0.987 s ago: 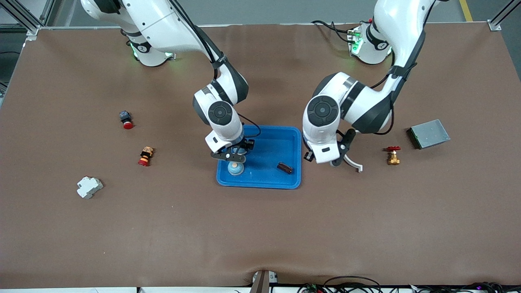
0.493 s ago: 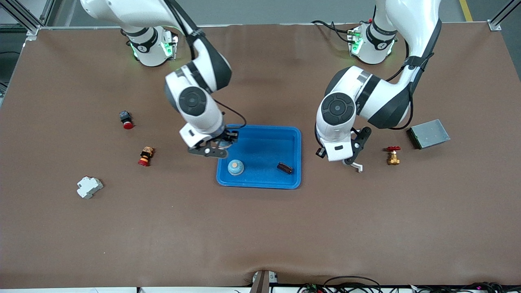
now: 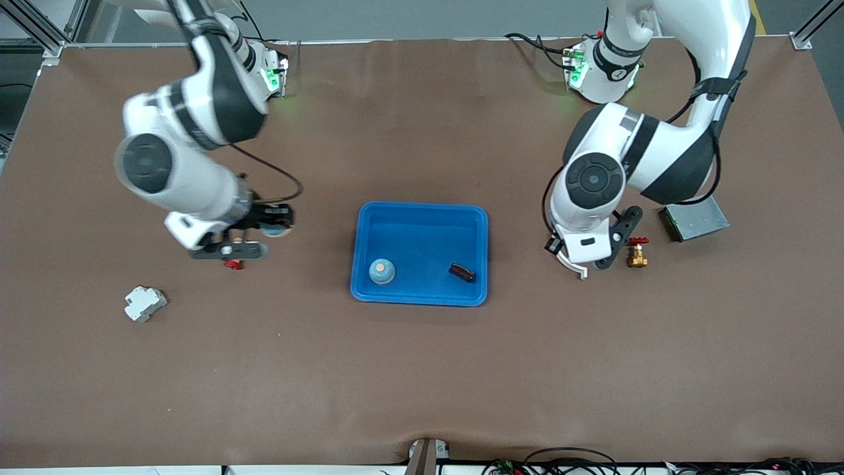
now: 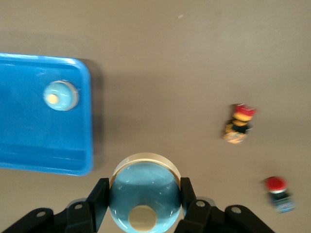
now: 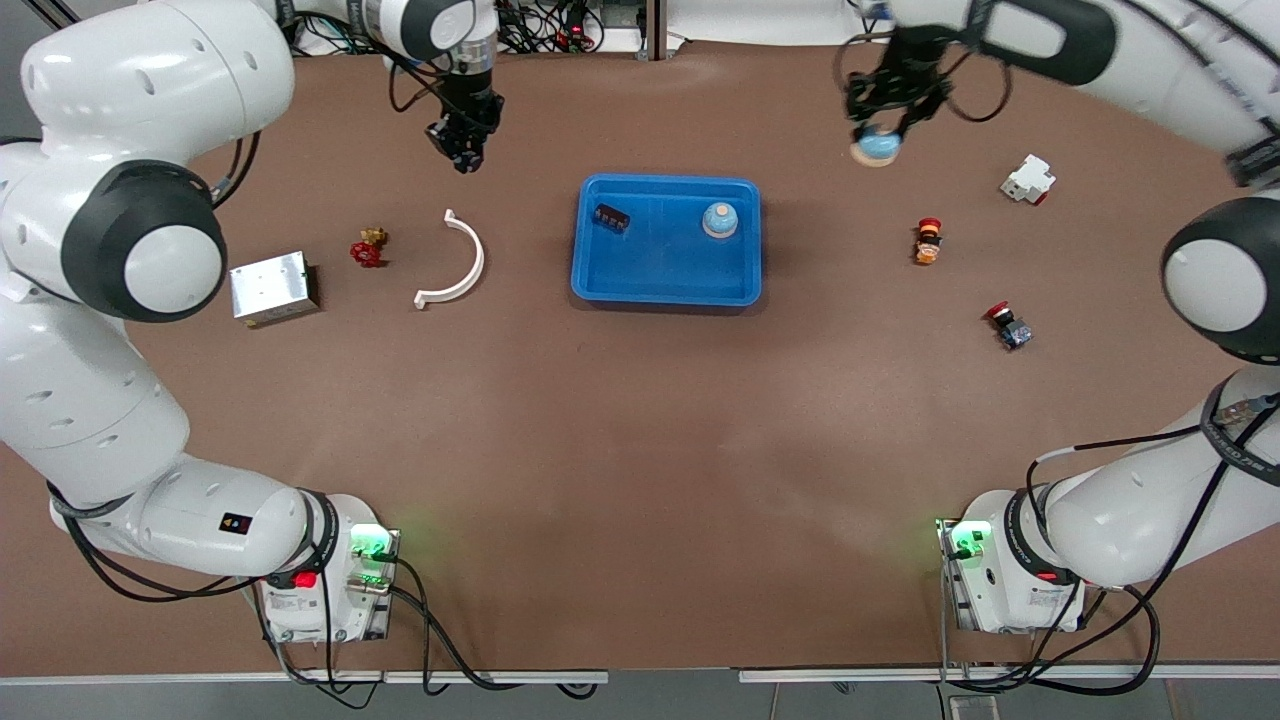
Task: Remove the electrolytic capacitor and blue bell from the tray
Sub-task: 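Lift the bell with the right gripper while the left gripper lifts the capacitor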
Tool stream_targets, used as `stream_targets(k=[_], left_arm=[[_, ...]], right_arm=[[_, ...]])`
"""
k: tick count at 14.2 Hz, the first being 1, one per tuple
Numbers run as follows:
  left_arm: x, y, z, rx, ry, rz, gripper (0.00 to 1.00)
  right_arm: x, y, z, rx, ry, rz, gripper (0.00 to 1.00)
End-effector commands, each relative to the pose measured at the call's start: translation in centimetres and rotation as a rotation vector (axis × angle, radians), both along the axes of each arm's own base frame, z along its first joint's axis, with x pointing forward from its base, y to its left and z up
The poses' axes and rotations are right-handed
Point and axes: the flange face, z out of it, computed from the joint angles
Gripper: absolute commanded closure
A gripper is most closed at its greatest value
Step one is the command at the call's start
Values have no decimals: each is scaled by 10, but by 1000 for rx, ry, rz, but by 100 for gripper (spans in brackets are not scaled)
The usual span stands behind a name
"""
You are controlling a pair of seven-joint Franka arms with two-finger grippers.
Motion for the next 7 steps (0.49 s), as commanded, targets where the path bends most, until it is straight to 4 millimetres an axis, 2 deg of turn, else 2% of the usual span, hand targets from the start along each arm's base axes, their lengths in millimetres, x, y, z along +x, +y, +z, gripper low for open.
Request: stream_targets(k=[1,4,7], left_arm=[[-12,34,3,10,27,-35,100],[-11,63,-4,6,49,-45,100],[-11,93,-30,-8,60,-47,100]], right_arm=[[-15,-37,4,22,-2,51,88],[-8,-79,-1,4,-7,92,88],[-1,-120,-5,-44,-23,134,88]])
